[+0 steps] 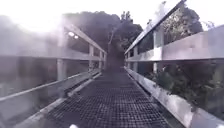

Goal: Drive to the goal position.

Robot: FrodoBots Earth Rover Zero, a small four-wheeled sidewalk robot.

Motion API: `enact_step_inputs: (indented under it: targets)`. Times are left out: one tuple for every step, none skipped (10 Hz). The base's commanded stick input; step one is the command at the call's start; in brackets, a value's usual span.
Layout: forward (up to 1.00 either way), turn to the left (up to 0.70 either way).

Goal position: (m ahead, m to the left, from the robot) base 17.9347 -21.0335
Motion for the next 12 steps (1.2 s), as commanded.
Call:
enact_step_inputs:
  targets:
    - [0.45,0.00]
    - [0.45,0.00]
    - [0.45,0.00]
    - [0.45,0.00]
    - [0.45,0.00]
    - [0.45,0.00]
    - [0.45,0.00]
    - [0.45,0.00]
    - [0.45,0.00]
    - [0.45,0.00]
    - [0.45,0.00]
    - [0.45,0.00]
